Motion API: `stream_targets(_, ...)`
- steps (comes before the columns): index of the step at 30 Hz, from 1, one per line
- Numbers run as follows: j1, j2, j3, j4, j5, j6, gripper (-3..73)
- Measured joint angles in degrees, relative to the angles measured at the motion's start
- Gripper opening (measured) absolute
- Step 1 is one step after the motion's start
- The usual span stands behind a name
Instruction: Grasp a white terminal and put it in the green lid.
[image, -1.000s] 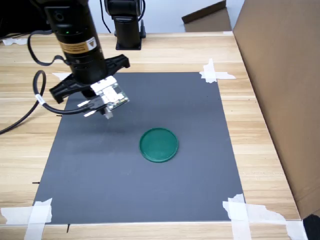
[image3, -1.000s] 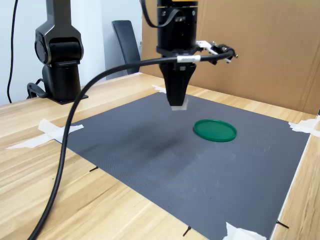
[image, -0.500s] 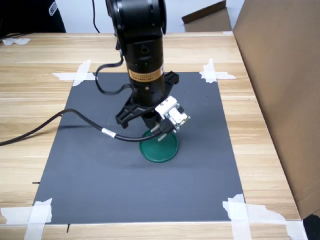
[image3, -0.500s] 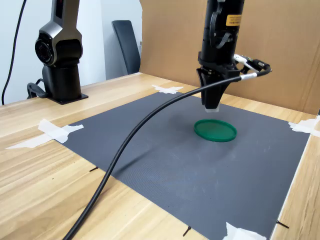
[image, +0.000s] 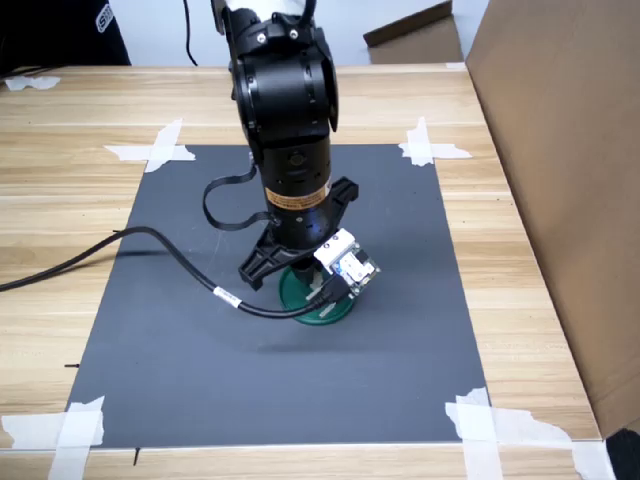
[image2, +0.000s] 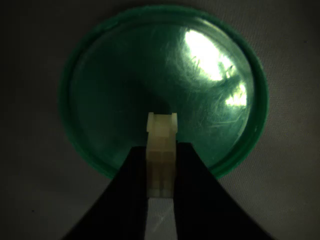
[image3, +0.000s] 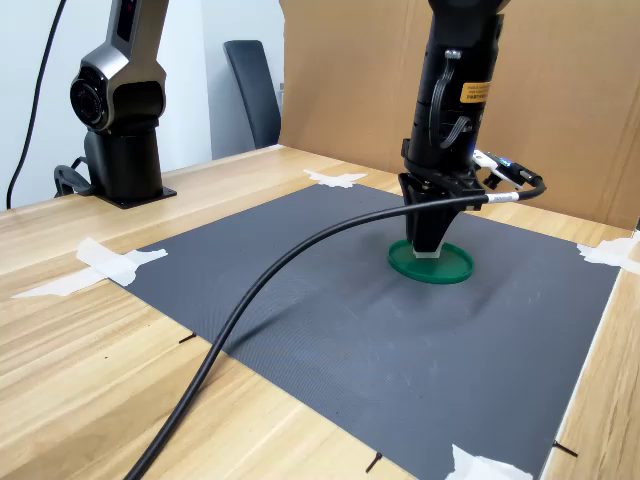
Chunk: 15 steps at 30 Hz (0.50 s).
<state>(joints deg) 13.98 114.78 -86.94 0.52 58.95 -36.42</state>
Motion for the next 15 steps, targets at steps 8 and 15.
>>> stream_targets(8,0.0,-0.5,0.0,0.0,0.2,-0.6,42.0)
stream_targets(15,0.0,-7.2,4.2,0.0,-4.9,-0.5,57.1)
